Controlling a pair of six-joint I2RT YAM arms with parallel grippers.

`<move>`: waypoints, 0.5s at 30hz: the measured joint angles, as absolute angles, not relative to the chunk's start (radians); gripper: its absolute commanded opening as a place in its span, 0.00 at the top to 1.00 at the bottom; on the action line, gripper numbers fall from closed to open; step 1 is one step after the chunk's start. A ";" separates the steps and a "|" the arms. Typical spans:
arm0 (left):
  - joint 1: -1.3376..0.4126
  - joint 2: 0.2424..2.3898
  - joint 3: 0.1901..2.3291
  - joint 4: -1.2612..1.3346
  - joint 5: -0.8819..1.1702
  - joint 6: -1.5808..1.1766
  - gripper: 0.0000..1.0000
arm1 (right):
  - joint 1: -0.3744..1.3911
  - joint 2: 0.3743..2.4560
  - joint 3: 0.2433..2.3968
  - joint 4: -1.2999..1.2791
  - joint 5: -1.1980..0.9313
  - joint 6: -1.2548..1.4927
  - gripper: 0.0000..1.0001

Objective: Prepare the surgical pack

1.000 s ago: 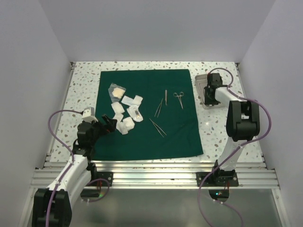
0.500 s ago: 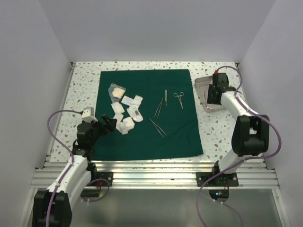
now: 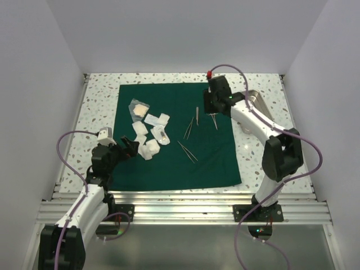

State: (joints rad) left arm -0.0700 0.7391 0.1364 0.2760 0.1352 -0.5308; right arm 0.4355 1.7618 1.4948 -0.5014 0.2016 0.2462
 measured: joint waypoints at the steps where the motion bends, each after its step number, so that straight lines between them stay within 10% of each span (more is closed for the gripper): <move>1: -0.070 0.739 0.136 0.276 0.135 -0.531 0.00 | 0.453 1.769 1.482 -0.495 0.186 0.247 0.52; 15: -0.070 0.739 0.136 0.276 0.135 -0.531 0.00 | 0.734 1.781 1.219 -0.391 0.085 0.192 0.44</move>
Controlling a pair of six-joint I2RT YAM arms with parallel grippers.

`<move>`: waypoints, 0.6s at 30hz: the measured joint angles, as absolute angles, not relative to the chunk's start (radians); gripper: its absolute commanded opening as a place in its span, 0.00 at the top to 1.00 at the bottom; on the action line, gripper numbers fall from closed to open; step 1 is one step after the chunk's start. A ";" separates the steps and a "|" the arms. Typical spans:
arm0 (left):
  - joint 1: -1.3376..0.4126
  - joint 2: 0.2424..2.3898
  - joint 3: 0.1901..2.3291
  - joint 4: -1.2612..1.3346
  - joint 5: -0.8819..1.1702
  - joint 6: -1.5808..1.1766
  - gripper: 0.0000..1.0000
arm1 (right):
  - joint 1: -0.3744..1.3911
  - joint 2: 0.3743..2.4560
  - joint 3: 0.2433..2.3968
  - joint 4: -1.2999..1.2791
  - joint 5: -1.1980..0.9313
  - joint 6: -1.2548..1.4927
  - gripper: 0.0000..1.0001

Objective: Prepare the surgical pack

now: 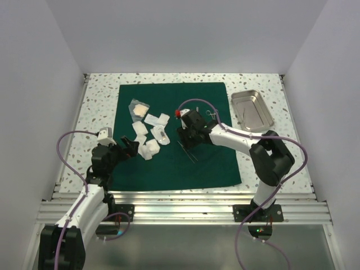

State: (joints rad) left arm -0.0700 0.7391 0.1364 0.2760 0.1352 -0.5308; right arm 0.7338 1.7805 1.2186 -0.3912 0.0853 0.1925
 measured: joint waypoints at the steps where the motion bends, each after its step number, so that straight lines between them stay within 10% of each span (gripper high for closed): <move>1: -0.070 0.739 0.136 0.276 0.135 -0.531 0.00 | 0.744 1.781 1.203 -0.384 0.086 0.192 0.44; 18: -0.070 0.740 0.137 0.276 0.135 -0.531 0.00 | 0.803 1.840 1.138 -0.299 0.086 0.147 0.69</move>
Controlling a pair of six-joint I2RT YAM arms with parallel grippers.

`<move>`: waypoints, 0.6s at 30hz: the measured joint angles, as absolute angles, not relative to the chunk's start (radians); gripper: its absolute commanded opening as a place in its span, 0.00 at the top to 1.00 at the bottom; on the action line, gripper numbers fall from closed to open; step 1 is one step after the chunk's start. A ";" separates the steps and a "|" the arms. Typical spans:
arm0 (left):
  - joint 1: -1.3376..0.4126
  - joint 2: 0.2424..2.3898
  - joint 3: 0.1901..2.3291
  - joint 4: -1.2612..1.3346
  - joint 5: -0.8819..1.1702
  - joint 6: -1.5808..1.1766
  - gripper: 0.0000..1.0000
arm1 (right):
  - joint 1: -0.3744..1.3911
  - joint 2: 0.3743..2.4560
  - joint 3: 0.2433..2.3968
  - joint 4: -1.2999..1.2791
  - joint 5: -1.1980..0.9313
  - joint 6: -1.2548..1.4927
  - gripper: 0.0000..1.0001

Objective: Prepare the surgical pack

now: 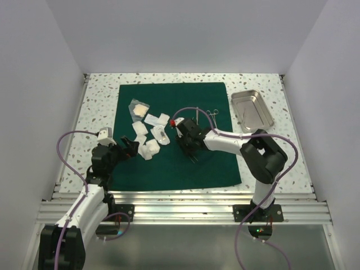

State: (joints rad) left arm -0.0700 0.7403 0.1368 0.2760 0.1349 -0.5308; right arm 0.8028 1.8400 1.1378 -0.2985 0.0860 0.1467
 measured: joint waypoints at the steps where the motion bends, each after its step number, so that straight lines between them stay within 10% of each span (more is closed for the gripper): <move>1: -0.070 0.740 0.136 0.276 0.135 -0.531 0.00 | 0.806 1.845 1.137 -0.298 0.086 0.144 0.73; 18: -0.070 0.744 0.136 0.276 0.135 -0.531 0.00 | 0.704 1.647 1.116 -0.336 0.161 0.099 0.82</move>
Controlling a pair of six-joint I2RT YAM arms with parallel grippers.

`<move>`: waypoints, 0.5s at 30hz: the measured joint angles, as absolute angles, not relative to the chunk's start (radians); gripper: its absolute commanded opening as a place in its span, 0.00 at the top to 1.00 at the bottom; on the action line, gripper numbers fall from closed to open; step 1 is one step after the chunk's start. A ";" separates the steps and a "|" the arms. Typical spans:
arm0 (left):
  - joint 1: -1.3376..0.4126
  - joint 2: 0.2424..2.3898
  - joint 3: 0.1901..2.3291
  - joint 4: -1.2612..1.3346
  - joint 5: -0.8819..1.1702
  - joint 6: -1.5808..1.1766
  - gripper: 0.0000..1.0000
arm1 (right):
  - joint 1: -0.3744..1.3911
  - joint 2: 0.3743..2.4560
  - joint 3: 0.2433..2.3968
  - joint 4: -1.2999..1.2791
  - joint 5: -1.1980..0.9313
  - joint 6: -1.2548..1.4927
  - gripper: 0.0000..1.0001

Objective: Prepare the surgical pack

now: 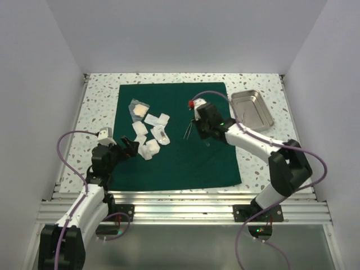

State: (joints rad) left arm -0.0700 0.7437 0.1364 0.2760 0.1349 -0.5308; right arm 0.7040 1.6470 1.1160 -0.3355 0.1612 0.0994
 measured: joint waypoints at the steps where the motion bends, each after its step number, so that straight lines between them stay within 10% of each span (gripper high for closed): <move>1: -0.070 0.744 0.136 0.276 0.135 -0.531 0.00 | 0.655 1.614 1.116 -0.334 0.161 0.089 0.82; 15: -0.070 0.745 0.136 0.276 0.135 -0.531 0.00 | 0.118 1.721 1.309 -0.318 0.189 -0.069 0.83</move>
State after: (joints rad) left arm -0.0700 0.7448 0.1364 0.2760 0.1352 -0.5308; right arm 0.1184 1.7214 1.3090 -0.3176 0.1886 -0.0692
